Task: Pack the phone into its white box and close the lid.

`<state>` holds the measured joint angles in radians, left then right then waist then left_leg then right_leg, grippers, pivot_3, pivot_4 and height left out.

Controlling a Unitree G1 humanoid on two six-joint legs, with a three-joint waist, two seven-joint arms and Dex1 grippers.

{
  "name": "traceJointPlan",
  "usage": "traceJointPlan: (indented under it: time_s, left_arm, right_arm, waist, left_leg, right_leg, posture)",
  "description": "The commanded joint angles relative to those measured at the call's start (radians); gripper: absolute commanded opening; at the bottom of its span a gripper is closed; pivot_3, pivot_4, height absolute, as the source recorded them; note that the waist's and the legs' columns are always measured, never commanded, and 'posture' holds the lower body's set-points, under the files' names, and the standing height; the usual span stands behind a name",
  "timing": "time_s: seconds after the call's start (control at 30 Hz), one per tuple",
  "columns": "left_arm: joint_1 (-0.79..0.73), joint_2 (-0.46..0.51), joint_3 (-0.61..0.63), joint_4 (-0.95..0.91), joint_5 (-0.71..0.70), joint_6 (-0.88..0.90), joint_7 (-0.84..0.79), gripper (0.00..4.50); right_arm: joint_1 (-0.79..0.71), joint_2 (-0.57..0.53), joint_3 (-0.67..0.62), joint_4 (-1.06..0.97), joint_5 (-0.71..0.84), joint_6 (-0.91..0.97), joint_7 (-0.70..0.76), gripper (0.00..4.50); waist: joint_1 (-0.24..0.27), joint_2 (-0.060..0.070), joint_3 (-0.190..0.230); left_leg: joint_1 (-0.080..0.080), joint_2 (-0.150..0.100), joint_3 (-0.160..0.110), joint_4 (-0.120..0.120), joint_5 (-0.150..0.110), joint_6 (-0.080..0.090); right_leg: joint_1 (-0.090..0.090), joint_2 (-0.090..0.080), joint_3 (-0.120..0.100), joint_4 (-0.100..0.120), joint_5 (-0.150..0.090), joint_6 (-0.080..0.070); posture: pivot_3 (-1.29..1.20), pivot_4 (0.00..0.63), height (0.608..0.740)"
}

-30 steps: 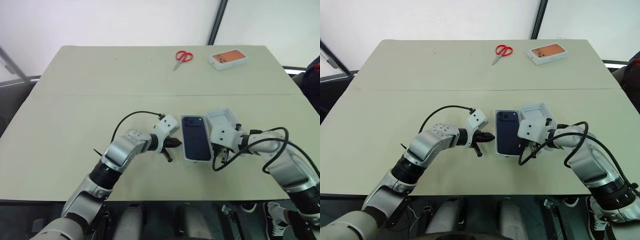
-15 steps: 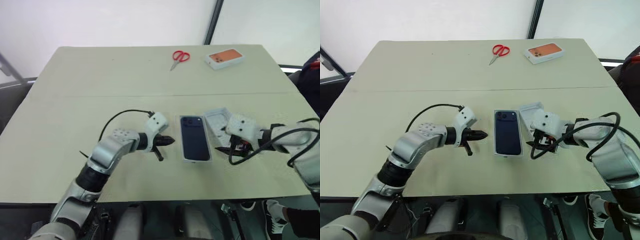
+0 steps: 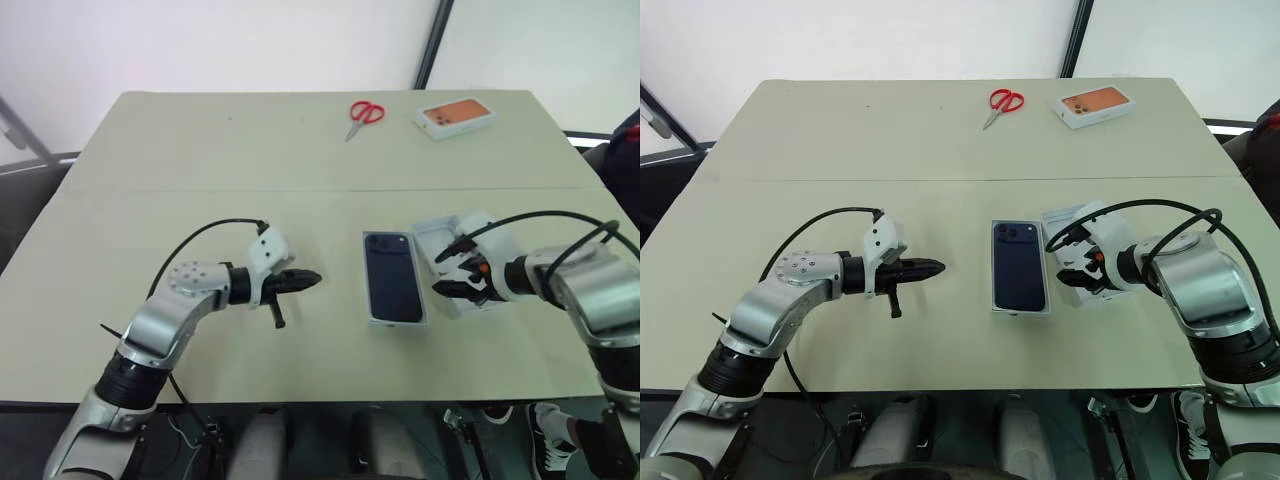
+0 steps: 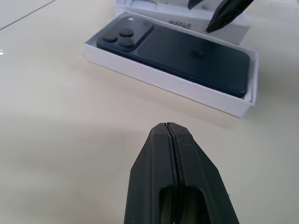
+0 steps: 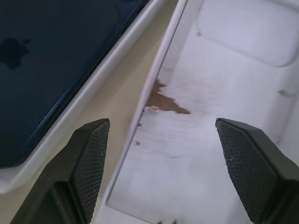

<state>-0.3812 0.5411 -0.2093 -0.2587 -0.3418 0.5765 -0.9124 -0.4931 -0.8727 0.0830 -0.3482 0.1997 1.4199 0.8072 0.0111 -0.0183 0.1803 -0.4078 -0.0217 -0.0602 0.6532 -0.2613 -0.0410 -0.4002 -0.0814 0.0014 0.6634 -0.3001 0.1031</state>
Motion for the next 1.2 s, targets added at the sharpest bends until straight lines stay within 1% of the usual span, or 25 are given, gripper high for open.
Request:
traceJointPlan:
  time_s: [0.03, 0.07, 0.1, 0.17, 0.27, 0.3, 0.4, 0.53, 0.6, 0.67, 0.73, 0.8, 0.87, 0.9, 0.93, 0.97, 1.0, 1.03, 1.1, 1.17, 1.2]
  left_arm:
    - [0.017, 0.004, 0.031, -0.055, -0.025, -0.05, -0.016, 0.0]
    - [0.024, 0.004, 0.033, -0.063, -0.03, -0.053, -0.018, 0.0]
    - [0.032, 0.005, 0.032, -0.072, -0.033, -0.056, -0.019, 0.0]
    - [0.041, 0.006, 0.03, -0.081, -0.035, -0.06, -0.019, 0.0]
    - [0.047, 0.005, 0.02, -0.071, -0.023, -0.07, -0.012, 0.0]
    - [0.048, 0.003, 0.018, -0.065, -0.021, -0.073, -0.011, 0.0]
    - [0.047, -0.001, 0.019, -0.054, -0.021, -0.079, -0.009, 0.0]
    - [0.049, 0.0, 0.059, -0.017, -0.024, -0.09, 0.013, 0.0]
    - [0.051, 0.003, 0.095, 0.01, -0.029, -0.094, 0.033, 0.0]
    - [0.055, -0.004, 0.131, 0.028, -0.045, -0.109, 0.04, 0.0]
    - [0.057, -0.015, 0.167, 0.028, -0.076, -0.122, 0.034, 0.0]
    - [0.06, -0.019, 0.195, 0.021, -0.105, -0.128, 0.024, 0.0]
    - [0.064, -0.009, 0.205, 0.02, -0.11, -0.13, 0.015, 0.0]
    - [0.068, 0.004, 0.209, 0.024, -0.104, -0.136, 0.009, 0.0]
    - [0.071, 0.012, 0.212, 0.027, -0.099, -0.139, 0.005, 0.0]
    - [0.076, 0.024, 0.22, 0.034, -0.092, -0.143, 0.004, 0.0]
    - [0.079, 0.032, 0.225, 0.039, -0.088, -0.145, 0.004, 0.0]
    - [0.081, 0.037, 0.227, 0.042, -0.087, -0.146, 0.005, 0.0]
    - [0.094, 0.058, 0.247, 0.053, -0.08, -0.151, 0.014, 0.0]
    - [0.103, 0.068, 0.256, 0.055, -0.077, -0.154, 0.02, 0.0]
    - [0.107, 0.068, 0.255, 0.05, -0.076, -0.155, 0.022, 0.0]
  right_arm:
    - [-0.023, 0.02, -0.014, -0.007, 0.031, 0.065, -0.043, 3.29]
    - [-0.026, 0.031, -0.019, -0.009, 0.04, 0.09, -0.053, 2.98]
    - [-0.03, 0.042, -0.026, -0.012, 0.048, 0.117, -0.065, 2.54]
    - [-0.039, 0.057, -0.037, -0.015, 0.06, 0.155, -0.088, 1.61]
    - [-0.054, 0.082, -0.075, 0.0, 0.086, 0.192, -0.123, 0.11]
    - [-0.059, 0.089, -0.094, 0.006, 0.102, 0.194, -0.126, 0.04]
    - [-0.075, 0.109, -0.144, 0.016, 0.145, 0.195, -0.155, 0.04]
    - [-0.181, 0.169, -0.27, 0.018, 0.163, 0.195, -0.195, 0.04]
    - [-0.261, 0.23, -0.393, 0.074, 0.286, 0.195, -0.193, 0.04]
    - [-0.314, 0.278, -0.48, 0.121, 0.455, 0.195, -0.223, 0.04]
    - [-0.314, 0.321, -0.517, 0.14, 0.683, 0.195, -0.313, 0.04]
    - [-0.283, 0.375, -0.525, 0.149, 0.923, 0.195, -0.461, 0.04]
    - [-0.256, 0.421, -0.527, 0.169, 1.126, 0.195, -0.63, 0.04]
    - [-0.2, 0.399, -0.445, 0.171, 1.368, 0.08, -0.797, 0.04]
    - [-0.155, 0.369, -0.371, 0.165, 1.566, -0.026, -0.935, 0.04]
    - [-0.108, 0.383, -0.312, 0.151, 1.697, -0.121, -1.048, 0.04]
    - [-0.077, 0.397, -0.273, 0.132, 1.761, -0.189, -1.118, 0.04]
    - [-0.061, 0.416, -0.258, 0.111, 1.771, -0.227, -1.154, 0.04]
    - [0.023, 0.546, -0.198, 0.02, 1.773, -0.337, -1.246, 0.04]
    - [0.095, 0.618, -0.147, -0.051, 1.773, -0.411, -1.328, 0.04]
    - [0.133, 0.632, -0.121, -0.075, 1.773, -0.433, -1.363, 0.04]
  waist:
    - [-0.001, 0.0, 0.0]
    - [-0.001, 0.0, 0.0]
    - [-0.002, 0.0, 0.0]
    - [-0.004, 0.0, 0.0]
    - [-0.004, 0.0, 0.0]
    - [-0.004, 0.0, 0.0]
    - [-0.005, 0.0, 0.0]
    - [-0.019, 0.001, 0.001]
    - [-0.025, 0.001, 0.001]
    - [-0.026, 0.001, 0.0]
    - [-0.025, 0.001, 0.0]
    - [-0.025, 0.001, 0.0]
    - [-0.024, 0.001, 0.0]
    - [-0.024, 0.001, 0.0]
    - [-0.022, 0.001, 0.0]
    - [-0.023, 0.001, 0.0]
    - [-0.026, 0.001, 0.0]
    - [-0.029, 0.001, 0.001]
    - [-0.035, 0.001, 0.0]
    - [-0.04, 0.001, 0.0]
    - [-0.041, 0.001, 0.0]
  left_leg:
    - [0.0, 0.0, 0.0, 0.0, 0.0, 0.0]
    - [0.0, 0.0, 0.0, 0.0, 0.0, 0.0]
    - [0.0, 0.0, 0.0, 0.0, 0.0, 0.0]
    - [0.0, 0.0, 0.0, 0.0, 0.0, 0.0]
    - [0.0, 0.0, 0.0, 0.0, 0.0, 0.0]
    - [0.0, 0.0, 0.0, 0.0, 0.0, 0.0]
    - [0.0, 0.0, 0.0, 0.0, 0.0, 0.0]
    - [0.0, 0.0, 0.001, 0.0, 0.0, 0.0]
    - [0.0, 0.0, 0.0, -0.001, 0.0, 0.0]
    - [0.0, 0.001, 0.001, -0.002, 0.0, 0.0]
    - [0.001, 0.002, 0.0, -0.002, 0.0, 0.0]
    - [0.0, 0.003, 0.0, -0.002, 0.0, 0.0]
    - [0.0, 0.002, 0.001, -0.002, 0.0, 0.0]
    - [0.0, 0.002, 0.001, -0.001, 0.0, 0.0]
    - [0.0, 0.002, 0.001, -0.001, 0.0, 0.0]
    - [0.0, 0.002, 0.0, -0.001, 0.0, 0.0]
    - [-0.001, 0.001, 0.001, -0.001, 0.0, 0.001]
    - [-0.001, 0.002, 0.001, -0.001, 0.0, 0.001]
    - [0.0, 0.002, 0.001, -0.001, 0.0, 0.001]
    - [0.0, 0.003, 0.001, -0.002, 0.0, 0.001]
    - [-0.001, 0.003, 0.001, -0.002, 0.0, 0.001]
  right_leg:
    - [0.0, 0.0, 0.0, 0.0, 0.0, 0.0]
    - [0.0, 0.0, 0.0, 0.0, 0.0, 0.0]
    - [0.0, 0.0, 0.0, 0.0, 0.0, 0.0]
    - [0.0, 0.001, 0.0, 0.001, 0.0, 0.0]
    - [0.0, 0.001, 0.0, 0.001, 0.0, 0.0]
    - [0.0, 0.001, 0.0, 0.001, 0.0, 0.0]
    - [0.0, 0.001, 0.0, 0.001, 0.0, 0.0]
    - [-0.001, 0.001, 0.0, 0.002, 0.0, 0.0]
    - [-0.001, 0.002, 0.0, 0.002, 0.0, 0.0]
    - [-0.002, 0.002, 0.0, 0.002, 0.0, 0.0]
    - [-0.002, 0.003, 0.0, 0.002, 0.0, 0.0]
    - [-0.002, 0.002, 0.0, 0.001, 0.0, 0.0]
    - [-0.001, 0.002, 0.0, 0.002, 0.0, 0.0]
    - [-0.002, 0.001, 0.0, 0.002, 0.0, 0.0]
    - [-0.002, 0.001, 0.0, 0.002, 0.0, 0.0]
    - [-0.001, 0.0, 0.0, 0.002, 0.0, 0.0]
    - [-0.002, 0.0, 0.0, 0.001, 0.0, 0.0]
    - [-0.001, 0.0, 0.0, 0.001, 0.0, 0.0]
    - [-0.002, 0.001, 0.0, 0.002, 0.0, 0.0]
    - [-0.003, 0.003, 0.001, 0.003, 0.0, 0.0]
    - [-0.004, 0.003, 0.001, 0.004, 0.0, 0.0]
  posture:
    - [0.0, 0.15, 0.74]
    - [0.0, 0.15, 0.74]
    - [0.0, 0.15, 0.74]
    - [0.0, 0.15, 0.74]
    - [0.0, 0.15, 0.74]
    - [0.0, 0.15, 0.74]
    - [0.0, 0.15, 0.74]
    - [0.0, 0.15, 0.74]
    - [0.0, 0.15, 0.74]
    - [0.0, 0.15, 0.74]
    - [0.0, 0.15, 0.74]
    - [0.0, 0.15, 0.74]
    - [0.0, 0.15, 0.74]
    - [0.0, 0.15, 0.74]
    - [0.0, 0.15, 0.74]
    - [0.0, 0.15, 0.74]
    - [0.0, 0.15, 0.74]
    - [0.0, 0.15, 0.74]
    - [0.0, 0.15, 0.74]
    - [0.0, 0.15, 0.74]
    - [0.0, 0.15, 0.74]
